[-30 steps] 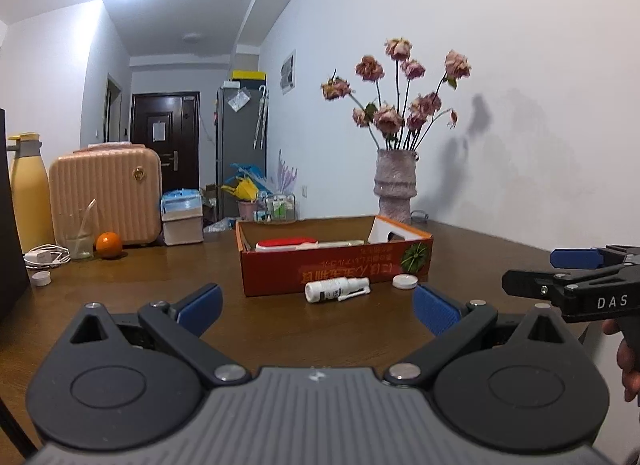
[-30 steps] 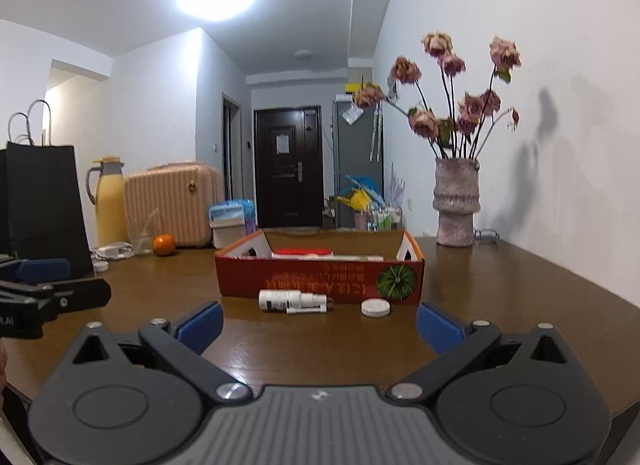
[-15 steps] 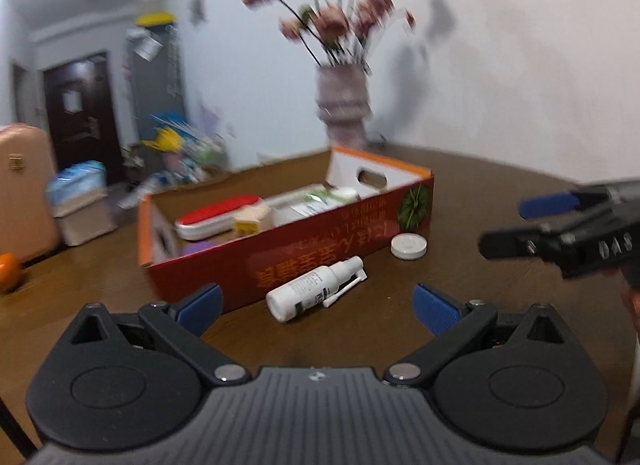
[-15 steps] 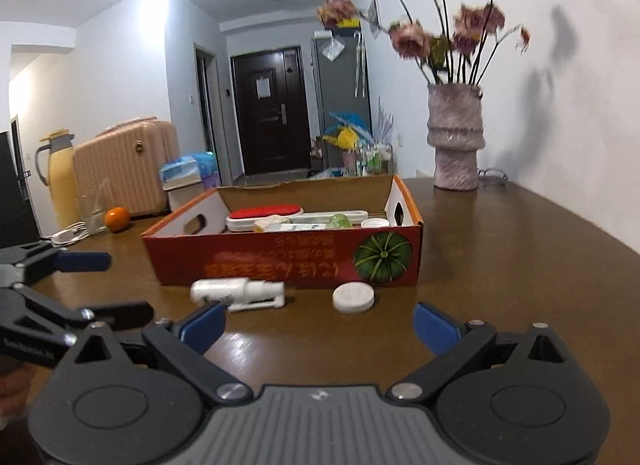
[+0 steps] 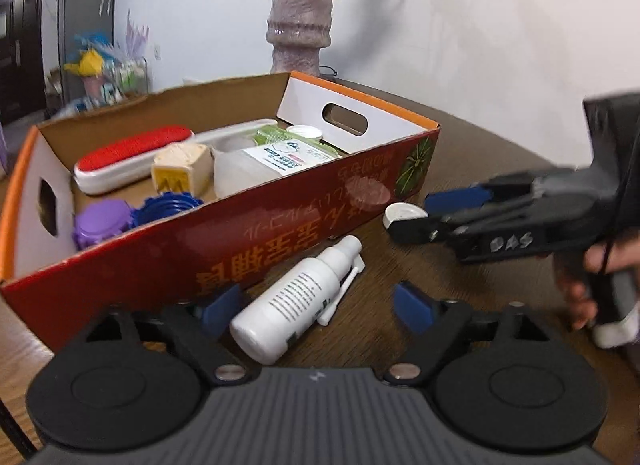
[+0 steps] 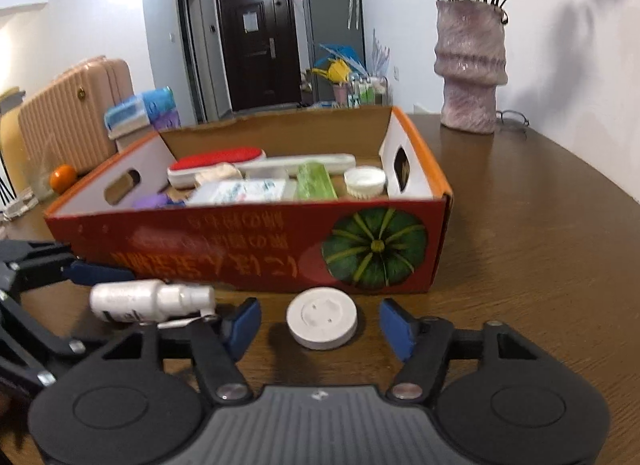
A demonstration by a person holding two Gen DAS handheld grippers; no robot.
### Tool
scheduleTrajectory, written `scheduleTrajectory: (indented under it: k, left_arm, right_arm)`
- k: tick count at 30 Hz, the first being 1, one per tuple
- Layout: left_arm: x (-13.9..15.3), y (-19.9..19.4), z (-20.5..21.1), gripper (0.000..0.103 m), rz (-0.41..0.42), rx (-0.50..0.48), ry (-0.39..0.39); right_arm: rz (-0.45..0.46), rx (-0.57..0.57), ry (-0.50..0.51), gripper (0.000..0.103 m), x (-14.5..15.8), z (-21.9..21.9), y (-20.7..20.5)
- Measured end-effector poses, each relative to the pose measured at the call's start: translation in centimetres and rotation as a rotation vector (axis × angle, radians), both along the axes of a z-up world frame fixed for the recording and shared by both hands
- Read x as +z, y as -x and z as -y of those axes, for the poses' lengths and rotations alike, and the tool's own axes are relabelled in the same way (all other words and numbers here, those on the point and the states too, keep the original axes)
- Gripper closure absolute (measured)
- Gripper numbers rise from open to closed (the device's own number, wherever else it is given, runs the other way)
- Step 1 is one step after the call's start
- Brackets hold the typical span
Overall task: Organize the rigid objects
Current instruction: 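Grasp the white spray bottle with the left gripper while the right gripper grasps the white cap, then carry the spray bottle into the box with the left gripper while the right gripper carries the cap there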
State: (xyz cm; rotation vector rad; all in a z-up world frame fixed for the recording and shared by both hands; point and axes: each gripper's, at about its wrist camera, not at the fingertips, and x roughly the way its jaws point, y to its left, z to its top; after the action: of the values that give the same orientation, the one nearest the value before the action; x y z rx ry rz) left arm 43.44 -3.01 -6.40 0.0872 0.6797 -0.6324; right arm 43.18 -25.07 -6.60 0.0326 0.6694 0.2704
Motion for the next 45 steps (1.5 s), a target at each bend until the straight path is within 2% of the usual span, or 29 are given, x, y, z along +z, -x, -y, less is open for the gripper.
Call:
scheduleTrajectory:
  k: [3, 4, 5, 7, 11, 16, 20, 25, 31, 39, 45]
  left_arm:
    - [-0.1, -0.3, -0.4, 0.047, -0.014, 0.019, 0.016]
    - [0.0, -0.1, -0.5, 0.063, -0.013, 0.023, 0.018]
    - [0.0, 0.1, -0.7, 0.071, -0.025, 0.021, 0.031]
    - [0.2, 0.6, -0.9, 0.075, -0.045, 0.029, 0.055]
    - [0.7, 2.8, -1.1, 0.075, -0.027, 0.074, 0.040]
    - [2.2, 6.5, -2.1, 0.075, 0.009, 0.142, 0.075]
    - [4.6, 10.5, -2.5, 0.075, 0.097, 0.209, 0.086]
    - [7.0, 15.4, -3.8, 0.075, 0.180, 0.321, 0.147]
    - [7.1, 20.9, -6.5, 0.075, 0.167, 0.444, 0.258]
    - [8.0, 27.8, -7.9, 0.075, 0.223, 0.513, 0.311]
    - [8.5, 29.8, -7.2, 0.075, 0.245, 0.519, 0.309]
  right_arm:
    - [0.016, -0.008, 0.045, 0.065, -0.2, -0.4, 0.1]
    - [0.019, -0.004, 0.056, 0.064, -0.2, -0.5, 0.1]
    - [0.019, 0.002, 0.058, 0.065, -0.1, -0.5, 0.2]
    - [0.022, 0.008, 0.051, 0.065, -0.2, -0.4, 0.3]
    - [0.029, 0.015, 0.027, 0.065, 0.3, -0.2, 1.4]
    - [0.060, 0.021, 0.002, 0.065, 1.6, -0.1, 4.4]
    - [0.101, 0.034, -0.011, 0.065, 3.4, -0.2, 7.6]
    - [0.173, 0.047, -0.027, 0.065, 5.8, -0.7, 12.1]
    - [0.248, 0.080, -0.074, 0.065, 7.5, -1.1, 18.1]
    - [0.256, 0.112, -0.095, 0.065, 7.4, -1.7, 23.8]
    - [0.275, 0.116, -0.093, 0.065, 7.6, -1.5, 26.8]
